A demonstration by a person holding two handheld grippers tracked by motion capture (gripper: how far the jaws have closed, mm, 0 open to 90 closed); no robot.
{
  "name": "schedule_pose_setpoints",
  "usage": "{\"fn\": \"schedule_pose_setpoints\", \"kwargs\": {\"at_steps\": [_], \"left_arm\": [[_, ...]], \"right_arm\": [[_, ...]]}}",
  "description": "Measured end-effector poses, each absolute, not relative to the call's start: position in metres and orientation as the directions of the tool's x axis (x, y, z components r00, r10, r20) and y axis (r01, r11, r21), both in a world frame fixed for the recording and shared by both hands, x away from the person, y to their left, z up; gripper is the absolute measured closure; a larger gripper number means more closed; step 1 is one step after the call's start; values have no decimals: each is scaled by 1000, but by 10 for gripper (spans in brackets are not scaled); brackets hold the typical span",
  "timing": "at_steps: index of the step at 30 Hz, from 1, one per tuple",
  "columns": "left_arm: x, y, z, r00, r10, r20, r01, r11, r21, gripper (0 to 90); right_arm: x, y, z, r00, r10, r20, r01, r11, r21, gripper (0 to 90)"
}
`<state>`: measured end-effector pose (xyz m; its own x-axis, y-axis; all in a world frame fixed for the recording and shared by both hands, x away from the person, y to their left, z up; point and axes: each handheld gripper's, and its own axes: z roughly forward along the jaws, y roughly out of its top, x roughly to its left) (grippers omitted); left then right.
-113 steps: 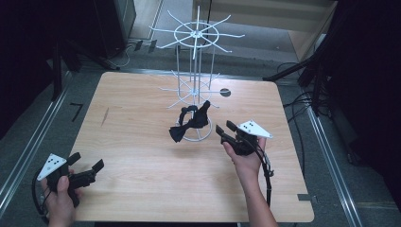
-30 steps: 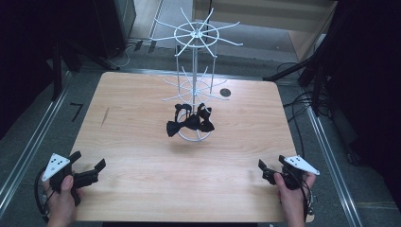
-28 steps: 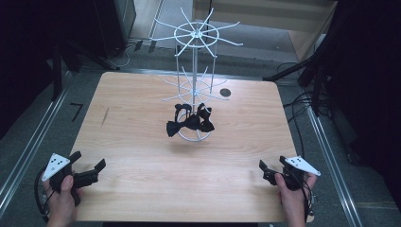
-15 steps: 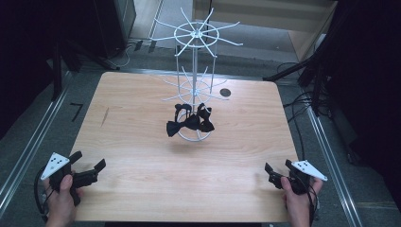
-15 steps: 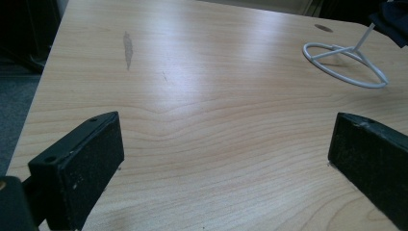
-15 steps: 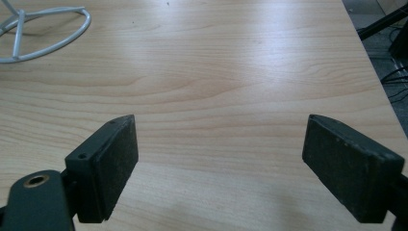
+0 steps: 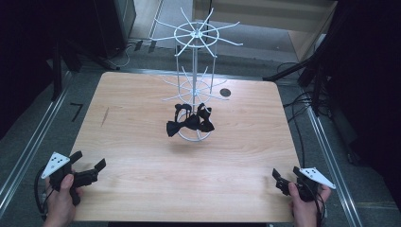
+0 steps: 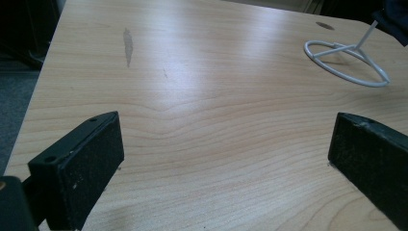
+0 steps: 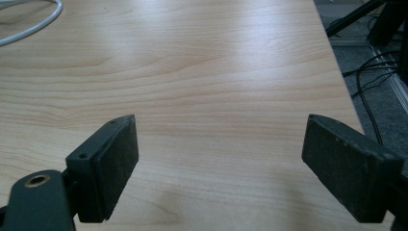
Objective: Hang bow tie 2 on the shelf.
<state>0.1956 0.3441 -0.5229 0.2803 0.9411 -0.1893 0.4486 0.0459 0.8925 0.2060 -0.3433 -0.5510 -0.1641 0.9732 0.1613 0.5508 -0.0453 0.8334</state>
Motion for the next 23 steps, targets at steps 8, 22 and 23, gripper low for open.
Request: {"fn": "schedule_pose_setpoints", "kwargs": {"at_steps": [8, 22, 23], "left_arm": [[197, 345, -523, 279, 939, -200, 462, 52, 886, 0], [201, 343, -523, 238, 951, -197, 492, 57, 869, 0], [201, 343, -523, 238, 951, -197, 492, 57, 869, 0]], "right_arm": [[194, -352, -551, -136, 977, 164, 546, -64, 835, 132], [185, -357, -551, -103, 982, 161, 542, -81, 836, 132], [185, -357, -551, -103, 982, 158, 542, -78, 837, 132]]}}
